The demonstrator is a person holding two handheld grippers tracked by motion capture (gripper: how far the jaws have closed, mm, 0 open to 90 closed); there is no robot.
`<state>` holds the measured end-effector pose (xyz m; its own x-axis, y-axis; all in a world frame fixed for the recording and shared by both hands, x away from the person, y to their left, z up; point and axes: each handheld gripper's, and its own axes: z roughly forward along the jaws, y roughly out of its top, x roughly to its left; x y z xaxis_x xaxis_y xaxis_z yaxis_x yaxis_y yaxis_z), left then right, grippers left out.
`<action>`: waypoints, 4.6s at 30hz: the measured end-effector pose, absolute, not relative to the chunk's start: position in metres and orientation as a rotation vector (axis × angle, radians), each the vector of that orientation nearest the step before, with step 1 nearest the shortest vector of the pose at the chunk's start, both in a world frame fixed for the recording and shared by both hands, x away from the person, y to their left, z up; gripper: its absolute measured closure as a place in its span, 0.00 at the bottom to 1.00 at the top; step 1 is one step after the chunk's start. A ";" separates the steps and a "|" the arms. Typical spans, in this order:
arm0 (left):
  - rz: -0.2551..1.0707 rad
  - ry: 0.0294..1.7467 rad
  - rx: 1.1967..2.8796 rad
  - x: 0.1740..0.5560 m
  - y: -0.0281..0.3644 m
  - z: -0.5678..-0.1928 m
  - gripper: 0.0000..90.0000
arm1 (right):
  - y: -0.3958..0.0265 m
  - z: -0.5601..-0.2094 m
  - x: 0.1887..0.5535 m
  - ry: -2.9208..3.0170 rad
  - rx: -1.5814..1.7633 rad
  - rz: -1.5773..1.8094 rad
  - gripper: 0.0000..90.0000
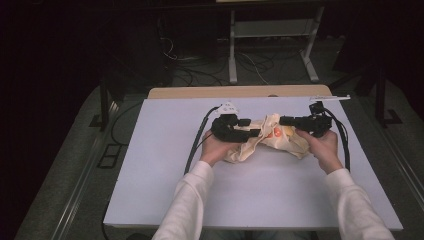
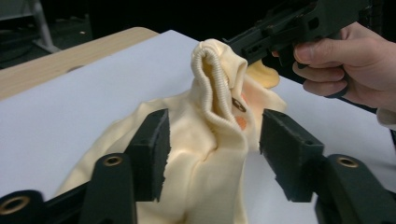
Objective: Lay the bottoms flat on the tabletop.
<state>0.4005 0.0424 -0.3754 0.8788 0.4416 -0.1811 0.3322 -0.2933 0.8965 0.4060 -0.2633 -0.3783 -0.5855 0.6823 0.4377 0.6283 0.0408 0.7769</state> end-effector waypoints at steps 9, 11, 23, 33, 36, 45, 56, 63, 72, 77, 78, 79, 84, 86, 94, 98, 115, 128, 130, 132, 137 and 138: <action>0.127 0.590 1.871 0.399 0.060 -0.375 0.33 | -0.268 -0.383 0.413 2.200 1.457 1.601 0.94; 0.131 0.602 1.871 0.399 0.063 -0.377 0.30 | -0.269 -0.384 0.415 2.194 1.465 1.588 0.95; 0.108 0.641 1.863 0.395 0.082 -0.390 0.25 | -0.280 -0.389 0.422 2.154 1.528 1.553 0.94; 0.090 0.647 1.865 0.387 0.089 -0.405 0.24 | -0.288 -0.392 0.425 2.130 1.567 1.527 0.94; 0.079 0.644 1.863 0.383 0.090 -0.409 0.24 | -0.291 -0.393 0.426 2.123 1.577 1.522 0.94; 0.061 0.615 1.880 0.373 0.088 -0.418 0.23 | -0.293 -0.398 0.430 2.107 1.603 1.510 0.94; 0.066 0.603 1.914 0.363 0.086 -0.434 0.21 | -0.297 -0.400 0.433 2.078 1.624 1.518 0.94; 0.126 0.601 1.999 0.360 0.079 -0.444 0.21 | -0.297 -0.398 0.436 2.067 1.634 1.523 0.94; 0.164 0.616 2.028 0.365 0.072 -0.453 0.45 | -0.297 -0.396 0.437 2.075 1.628 1.527 0.94; 0.182 0.662 2.028 0.372 0.075 -0.452 0.74 | -0.299 -0.395 0.437 2.080 1.622 1.539 0.94; 0.173 0.665 2.027 0.374 0.075 -0.451 0.78 | -0.299 -0.395 0.437 2.081 1.621 1.541 0.94; 0.164 0.667 2.025 0.375 0.075 -0.449 0.81 | -0.299 -0.394 0.437 2.084 1.620 1.544 0.94; 0.087 0.693 1.979 0.384 0.079 -0.443 0.90 | -0.302 -0.395 0.437 2.099 1.617 1.559 0.94; 0.078 0.697 1.958 0.386 0.082 -0.440 0.90 | -0.303 -0.395 0.436 2.108 1.614 1.561 0.94; 0.060 0.729 1.899 0.397 0.092 -0.425 0.91 | -0.308 -0.394 0.435 2.159 1.593 1.572 0.94; 0.044 0.740 1.896 0.402 0.094 -0.418 0.92 | -0.310 -0.395 0.434 2.177 1.596 1.587 0.94; -0.055 0.734 1.877 0.410 0.113 -0.374 0.92 | -0.319 -0.373 0.429 2.169 1.571 1.715 0.95; -0.098 0.714 1.900 0.404 0.134 -0.333 0.92 | -0.305 -0.349 0.424 2.215 1.496 1.789 0.95; -0.104 0.712 1.902 0.402 0.136 -0.328 0.92 | -0.302 -0.346 0.422 2.227 1.482 1.799 0.95; -0.108 0.701 1.914 0.400 0.139 -0.323 0.92 | -0.300 -0.342 0.421 2.240 1.465 1.802 0.95; -0.127 0.684 1.933 0.395 0.142 -0.312 0.92 | -0.296 -0.335 0.416 2.261 1.436 1.814 0.95; -0.140 0.682 1.935 0.394 0.142 -0.310 0.92 | -0.295 -0.334 0.416 2.264 1.428 1.812 0.95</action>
